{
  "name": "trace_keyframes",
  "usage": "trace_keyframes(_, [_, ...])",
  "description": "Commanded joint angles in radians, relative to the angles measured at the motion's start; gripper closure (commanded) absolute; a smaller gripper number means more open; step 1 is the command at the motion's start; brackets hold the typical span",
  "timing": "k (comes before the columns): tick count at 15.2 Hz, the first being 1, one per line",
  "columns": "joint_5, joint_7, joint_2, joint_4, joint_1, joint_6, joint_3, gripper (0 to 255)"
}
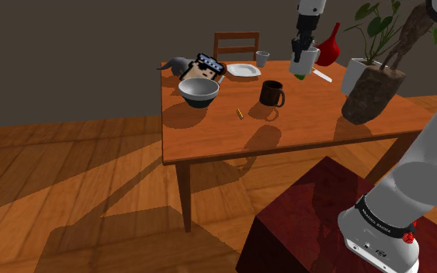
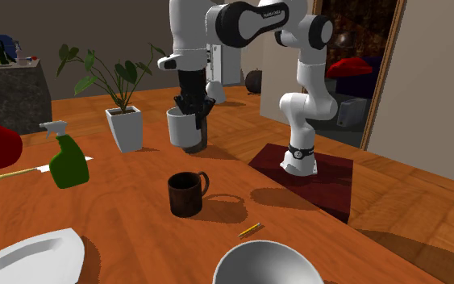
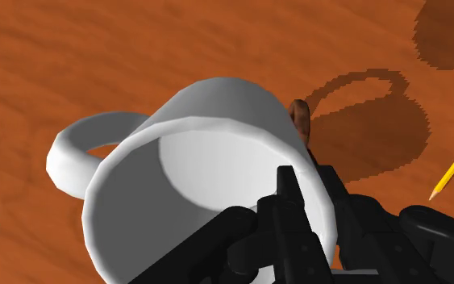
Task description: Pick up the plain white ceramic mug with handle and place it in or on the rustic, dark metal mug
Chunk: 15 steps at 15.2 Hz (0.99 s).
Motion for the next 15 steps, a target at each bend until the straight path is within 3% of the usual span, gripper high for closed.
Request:
trace_keyframes(1, [0.011,0.032,0.038,0.056,0.016,-0.021,0.015,255])
trace_keyframes(4, [0.030,0.085,0.116,0.176,0.042,-0.065,0.040,255])
trace_keyframes(15, [0.031,0.087,0.116,0.028,0.047,0.083,0.043,255])
